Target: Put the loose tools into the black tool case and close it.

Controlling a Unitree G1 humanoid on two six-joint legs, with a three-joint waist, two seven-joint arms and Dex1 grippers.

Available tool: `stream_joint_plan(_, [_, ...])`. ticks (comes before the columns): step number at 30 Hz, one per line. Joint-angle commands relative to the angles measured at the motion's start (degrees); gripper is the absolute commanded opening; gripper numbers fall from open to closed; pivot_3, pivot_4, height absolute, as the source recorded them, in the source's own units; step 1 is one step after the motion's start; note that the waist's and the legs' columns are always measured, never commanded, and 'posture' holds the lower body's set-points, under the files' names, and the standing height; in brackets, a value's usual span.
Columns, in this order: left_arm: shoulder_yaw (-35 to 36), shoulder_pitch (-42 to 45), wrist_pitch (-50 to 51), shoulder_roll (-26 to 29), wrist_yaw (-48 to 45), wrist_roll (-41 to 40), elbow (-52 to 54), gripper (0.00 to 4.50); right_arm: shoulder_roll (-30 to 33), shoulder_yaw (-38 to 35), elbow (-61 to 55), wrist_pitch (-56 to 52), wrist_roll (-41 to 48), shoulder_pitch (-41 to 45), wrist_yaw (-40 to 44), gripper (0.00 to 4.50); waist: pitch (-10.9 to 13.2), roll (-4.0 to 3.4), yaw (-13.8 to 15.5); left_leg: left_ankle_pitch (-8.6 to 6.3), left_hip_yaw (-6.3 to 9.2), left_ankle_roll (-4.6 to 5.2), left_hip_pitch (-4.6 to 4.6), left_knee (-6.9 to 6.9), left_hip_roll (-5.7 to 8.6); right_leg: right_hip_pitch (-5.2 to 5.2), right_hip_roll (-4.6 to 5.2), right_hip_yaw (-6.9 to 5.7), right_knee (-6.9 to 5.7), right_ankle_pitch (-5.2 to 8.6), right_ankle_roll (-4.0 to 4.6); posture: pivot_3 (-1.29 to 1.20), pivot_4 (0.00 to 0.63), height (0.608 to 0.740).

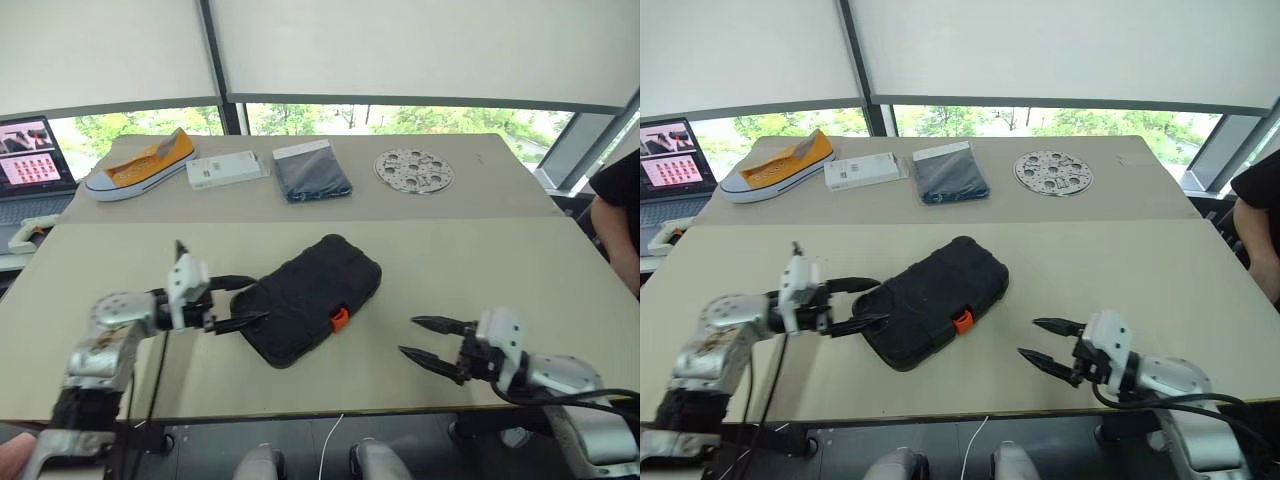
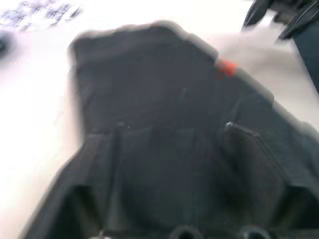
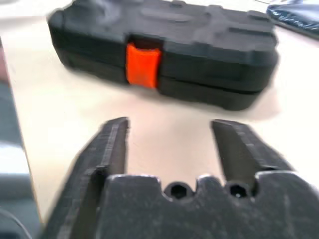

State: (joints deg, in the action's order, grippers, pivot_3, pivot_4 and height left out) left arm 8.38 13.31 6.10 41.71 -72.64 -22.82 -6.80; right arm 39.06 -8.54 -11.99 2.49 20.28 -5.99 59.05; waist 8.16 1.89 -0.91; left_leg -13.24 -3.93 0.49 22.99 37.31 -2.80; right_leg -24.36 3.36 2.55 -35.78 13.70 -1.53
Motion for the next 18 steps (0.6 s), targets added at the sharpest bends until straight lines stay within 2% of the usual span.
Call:
stream_joint_plan(1, [5.59,-5.50,0.39,3.79,1.14,-0.35,-1.85,4.50,2.23,-4.04,5.34,8.97,-1.80,-0.16,2.20,4.45,0.11,0.04,0.08,0.00,-0.01,0.00,0.00,0.00,-0.02,0.00,0.04,0.00,0.01,0.01,-0.01,0.00,0.150,0.740])
stream_joint_plan(6, [9.87,-17.21,-6.35,6.28,4.11,4.00,-1.40,4.50,5.49,-4.63,12.29,12.31,-2.18,0.83,5.10,4.45,0.41,0.32,0.20,-0.02,-0.03,-0.03,0.06,0.00,-0.04,-0.05,0.19,0.00,0.04,-0.06,0.13,0.00,0.150,0.740])
stream_joint_plan(9, [11.77,-21.43,-8.62,5.21,7.04,4.49,-0.43,4.50,6.02,-4.92,14.03,11.76,-0.39,2.57,6.15,4.45,0.46,0.40,0.46,-0.04,-0.01,-0.06,0.06,-0.02,-0.06,-0.04,0.27,-0.06,0.04,-0.13,0.37,0.00,0.150,0.740])
stream_joint_plan(12, [12.50,-22.54,-8.99,4.17,9.80,4.21,0.30,4.50,5.84,-4.86,15.09,12.10,0.39,4.60,6.75,4.45,0.50,0.35,0.42,-0.04,-0.03,-0.07,0.02,-0.03,-0.07,-0.05,0.38,-0.09,-0.01,0.02,0.70,0.00,0.150,0.740])
stream_joint_plan(18, [14.22,-21.26,-8.05,2.25,16.75,3.76,0.70,4.50,5.86,-4.14,17.72,13.79,-0.69,6.99,7.54,4.45,0.50,0.37,0.60,-0.03,-0.10,-0.08,-0.02,-0.03,-0.03,0.01,0.40,-0.14,-0.03,-0.18,0.35,0.00,0.150,0.740])
